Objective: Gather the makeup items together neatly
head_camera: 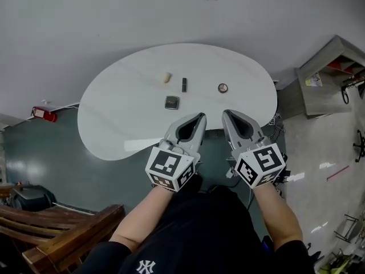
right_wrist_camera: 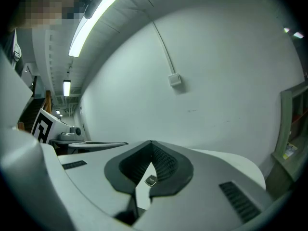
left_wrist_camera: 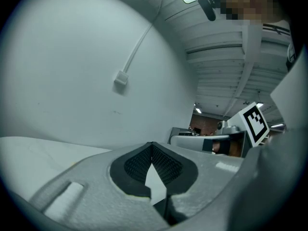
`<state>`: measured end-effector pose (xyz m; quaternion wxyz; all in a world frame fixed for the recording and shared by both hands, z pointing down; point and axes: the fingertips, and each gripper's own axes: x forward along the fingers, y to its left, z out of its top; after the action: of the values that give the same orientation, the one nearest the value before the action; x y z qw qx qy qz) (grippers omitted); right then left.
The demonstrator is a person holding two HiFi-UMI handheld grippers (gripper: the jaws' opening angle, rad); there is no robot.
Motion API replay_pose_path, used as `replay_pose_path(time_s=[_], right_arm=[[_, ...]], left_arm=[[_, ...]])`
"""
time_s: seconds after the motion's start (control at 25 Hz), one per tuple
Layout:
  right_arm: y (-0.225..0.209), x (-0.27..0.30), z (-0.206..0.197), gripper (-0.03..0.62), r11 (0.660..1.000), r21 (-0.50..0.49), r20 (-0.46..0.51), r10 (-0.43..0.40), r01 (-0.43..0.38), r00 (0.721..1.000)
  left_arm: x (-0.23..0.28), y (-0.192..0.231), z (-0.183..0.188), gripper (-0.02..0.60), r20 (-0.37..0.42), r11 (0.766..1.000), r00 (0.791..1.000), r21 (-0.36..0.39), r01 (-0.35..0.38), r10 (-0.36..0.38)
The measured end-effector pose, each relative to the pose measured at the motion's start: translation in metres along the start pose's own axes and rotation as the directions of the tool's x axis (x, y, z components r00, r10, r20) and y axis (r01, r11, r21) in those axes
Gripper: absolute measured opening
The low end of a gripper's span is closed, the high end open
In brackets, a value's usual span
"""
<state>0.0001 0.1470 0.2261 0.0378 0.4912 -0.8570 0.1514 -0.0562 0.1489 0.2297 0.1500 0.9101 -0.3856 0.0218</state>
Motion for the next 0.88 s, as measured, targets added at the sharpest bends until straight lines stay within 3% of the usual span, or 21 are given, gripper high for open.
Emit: replay_pose_path(time_s=[0.56,0.88], right_arm=[[-0.02,0.044,-0.007,0.014,0.997,-0.057,-0.058,-0.051,0.048,0.997],[-0.063,0.072,-0.045,0.017,0.996,-0.09,-0.158,-0.009,-0.005,0.987]], left_arm=[[0.041,0.039,-0.01,0.009,-0.025,0.999,0.999,-0.028,0.043,-0.044],[0.095,0.045,-0.038,0.009,-0.048,0.999,0.999,-0.044,0.021,-0.023]])
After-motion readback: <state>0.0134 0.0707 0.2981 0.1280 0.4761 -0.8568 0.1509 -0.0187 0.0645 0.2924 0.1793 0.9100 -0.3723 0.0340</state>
